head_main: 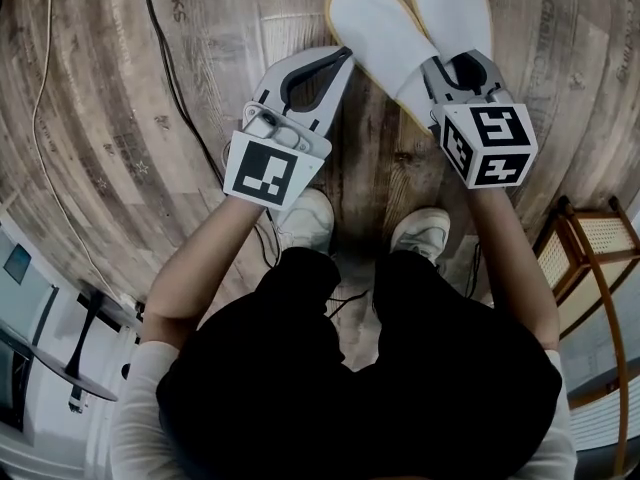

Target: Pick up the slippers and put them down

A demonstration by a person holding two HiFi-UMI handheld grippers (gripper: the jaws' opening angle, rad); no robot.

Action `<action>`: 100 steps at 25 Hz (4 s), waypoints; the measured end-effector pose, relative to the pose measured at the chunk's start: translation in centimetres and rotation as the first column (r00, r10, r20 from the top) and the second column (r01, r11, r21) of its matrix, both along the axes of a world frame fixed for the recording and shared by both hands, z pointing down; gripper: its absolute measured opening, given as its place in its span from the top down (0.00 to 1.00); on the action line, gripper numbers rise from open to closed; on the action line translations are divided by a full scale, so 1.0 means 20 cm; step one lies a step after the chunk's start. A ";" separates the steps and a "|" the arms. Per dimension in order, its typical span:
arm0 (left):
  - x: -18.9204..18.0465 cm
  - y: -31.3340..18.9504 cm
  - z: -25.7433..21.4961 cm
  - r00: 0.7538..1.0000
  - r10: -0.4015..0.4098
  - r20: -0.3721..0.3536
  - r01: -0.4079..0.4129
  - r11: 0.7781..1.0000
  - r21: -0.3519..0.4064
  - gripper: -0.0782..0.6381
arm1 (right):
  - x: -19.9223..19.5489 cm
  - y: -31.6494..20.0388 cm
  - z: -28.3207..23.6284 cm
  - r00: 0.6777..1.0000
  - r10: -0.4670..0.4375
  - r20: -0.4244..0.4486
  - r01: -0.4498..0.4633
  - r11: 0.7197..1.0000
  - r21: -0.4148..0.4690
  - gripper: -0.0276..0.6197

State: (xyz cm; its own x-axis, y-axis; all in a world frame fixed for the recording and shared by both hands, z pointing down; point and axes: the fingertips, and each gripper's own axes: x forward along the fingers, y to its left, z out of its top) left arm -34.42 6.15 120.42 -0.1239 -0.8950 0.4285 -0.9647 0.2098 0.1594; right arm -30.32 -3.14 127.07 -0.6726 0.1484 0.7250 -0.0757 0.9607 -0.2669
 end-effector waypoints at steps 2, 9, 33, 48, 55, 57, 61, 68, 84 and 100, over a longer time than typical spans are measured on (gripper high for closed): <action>0.01 0.00 0.00 1.000 -0.007 -0.009 0.008 1.000 0.003 0.88 | 0.02 0.00 -0.01 1.000 0.005 -0.018 -0.005 1.000 -0.002 0.76; 0.08 0.07 -0.05 0.998 -0.036 -0.048 0.035 0.999 -0.030 0.88 | 0.22 0.02 -0.05 0.993 0.072 -0.093 -0.076 0.996 -0.047 0.72; 0.03 -0.03 -2.39 1.000 -0.011 0.012 0.010 0.994 0.111 0.88 | 0.12 -0.16 -2.54 0.960 0.113 0.256 -0.130 0.990 0.048 0.89; 0.05 0.11 -3.98 0.994 -0.103 0.025 0.097 0.977 0.188 0.88 | 0.20 -0.11 -4.14 0.919 0.021 0.393 -0.079 0.988 0.130 0.91; 0.07 0.17 -4.50 0.988 -0.146 0.040 0.135 0.971 0.196 0.88 | 0.21 -0.08 -4.75 0.885 -0.049 0.463 -0.037 0.984 0.176 0.91; 0.07 0.21 -4.63 0.986 -0.159 0.047 0.146 0.967 0.207 0.88 | 0.20 -0.05 -4.89 0.878 -0.062 0.475 -0.027 0.983 0.179 0.91; 0.11 0.25 -4.85 0.985 -0.167 0.042 0.153 0.961 0.229 0.88 | 0.20 0.04 -5.12 0.868 -0.091 0.488 0.003 0.984 0.179 0.91; 0.16 0.33 -5.22 0.984 -0.169 0.056 0.146 0.947 0.286 0.88 | 0.22 0.20 -5.49 0.839 -0.101 0.535 0.014 0.986 0.164 0.91; 0.29 0.28 -5.72 0.975 -0.165 0.150 0.096 0.917 0.387 0.88 | 0.37 0.19 -6.11 0.740 -0.155 0.654 -0.002 0.973 0.232 0.91; 0.30 0.19 -5.93 0.974 -0.139 0.182 0.046 0.897 0.439 0.88 | 0.36 0.20 -6.30 0.689 -0.159 0.707 -0.020 0.971 0.238 0.92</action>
State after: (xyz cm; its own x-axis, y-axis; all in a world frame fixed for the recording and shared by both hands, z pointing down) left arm -28.47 9.95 1.81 -0.2580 -0.9654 -0.0384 -0.9651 0.2556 0.0573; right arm -23.08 0.83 1.04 -0.9916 0.1219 0.0428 0.1219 0.9925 -0.0023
